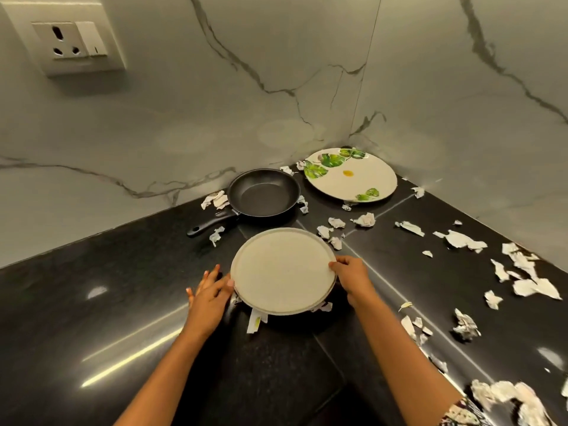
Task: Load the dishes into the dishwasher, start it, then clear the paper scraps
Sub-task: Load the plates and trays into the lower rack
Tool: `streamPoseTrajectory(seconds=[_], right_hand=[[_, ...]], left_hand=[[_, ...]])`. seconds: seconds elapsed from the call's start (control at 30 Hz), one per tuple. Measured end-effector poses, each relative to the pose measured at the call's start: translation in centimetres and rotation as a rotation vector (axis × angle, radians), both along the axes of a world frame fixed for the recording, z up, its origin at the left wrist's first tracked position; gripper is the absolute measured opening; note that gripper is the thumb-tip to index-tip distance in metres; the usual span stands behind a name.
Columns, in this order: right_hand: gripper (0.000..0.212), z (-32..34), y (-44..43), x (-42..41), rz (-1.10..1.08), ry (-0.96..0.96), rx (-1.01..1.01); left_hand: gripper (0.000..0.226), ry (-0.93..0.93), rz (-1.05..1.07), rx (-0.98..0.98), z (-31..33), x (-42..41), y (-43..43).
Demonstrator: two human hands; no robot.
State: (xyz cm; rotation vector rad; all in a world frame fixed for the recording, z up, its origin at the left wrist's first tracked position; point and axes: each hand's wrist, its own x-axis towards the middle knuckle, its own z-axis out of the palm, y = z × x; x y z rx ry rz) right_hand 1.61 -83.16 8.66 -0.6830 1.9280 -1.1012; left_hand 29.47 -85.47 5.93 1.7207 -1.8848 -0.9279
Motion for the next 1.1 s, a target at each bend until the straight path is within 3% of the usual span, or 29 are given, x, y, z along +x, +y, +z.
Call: streamPoseTrajectory(seconds=[0.17,0.27,0.33,0.53,0.8,1.1], right_hand=[[0.015,3.1,1.3,-2.4,-0.089,-0.196,-0.166],[0.015,4.9,1.0,-3.5,-0.088,-0.248,-0.218],[0.014,6.0,0.4,-4.2,-0.055,-0.265,-0.223],[0.015,6.7,-5.5,-9.5,-0.174,-0.253,-0.242],[0.035,3.4,-13.3,-17.6,-0.360,-0.179,-0.026],[0.040,0.9,-18.8,-18.5,-0.428,-0.578,-0.095]], left_hand=[[0.045,0.616,0.060,0.000,5.0,-4.5,0.7],[0.048,0.965,0.135,0.165,7.9,-7.5,0.0],[0.050,1.078,0.200,0.285,9.0,-8.9,-1.0],[0.056,1.140,0.330,0.287,11.1,-11.2,-4.2],[0.061,1.204,0.463,0.247,10.3,-13.6,-8.7],[0.059,1.259,0.529,0.230,7.9,-15.9,-12.6]])
